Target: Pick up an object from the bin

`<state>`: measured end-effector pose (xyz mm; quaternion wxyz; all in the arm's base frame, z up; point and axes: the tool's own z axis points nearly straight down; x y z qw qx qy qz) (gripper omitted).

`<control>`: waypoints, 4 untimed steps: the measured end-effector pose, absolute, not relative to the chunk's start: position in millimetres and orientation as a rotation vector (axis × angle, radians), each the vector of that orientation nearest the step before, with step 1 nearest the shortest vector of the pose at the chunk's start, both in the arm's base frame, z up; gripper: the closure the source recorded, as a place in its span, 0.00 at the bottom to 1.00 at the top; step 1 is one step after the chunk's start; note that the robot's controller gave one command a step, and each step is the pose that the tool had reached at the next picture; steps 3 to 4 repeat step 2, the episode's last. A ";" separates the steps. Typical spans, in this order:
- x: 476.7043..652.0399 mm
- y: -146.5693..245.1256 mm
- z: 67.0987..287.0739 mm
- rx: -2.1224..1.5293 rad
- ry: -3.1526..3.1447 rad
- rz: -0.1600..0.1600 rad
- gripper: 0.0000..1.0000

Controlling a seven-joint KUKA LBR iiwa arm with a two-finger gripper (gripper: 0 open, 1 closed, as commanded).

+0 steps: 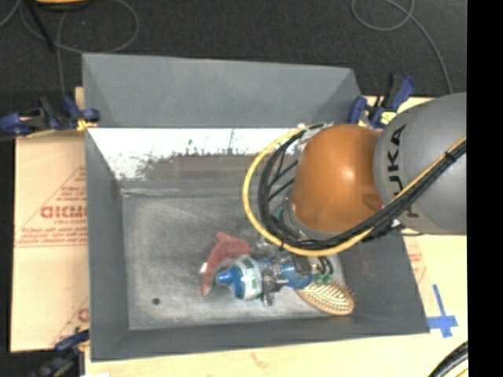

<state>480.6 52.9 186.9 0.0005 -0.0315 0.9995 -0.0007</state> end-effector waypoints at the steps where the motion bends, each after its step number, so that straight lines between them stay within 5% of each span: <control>1: 540.8 50.0 161.6 -0.196 3.127 -0.002 1.00; 2: 475.2 13.1 312.1 -0.359 3.113 -0.003 1.00; 4: 475.2 13.1 312.1 -0.359 3.113 -0.003 1.00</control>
Offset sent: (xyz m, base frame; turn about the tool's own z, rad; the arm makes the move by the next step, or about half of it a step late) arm -0.0067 -0.0380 0.1220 -0.1696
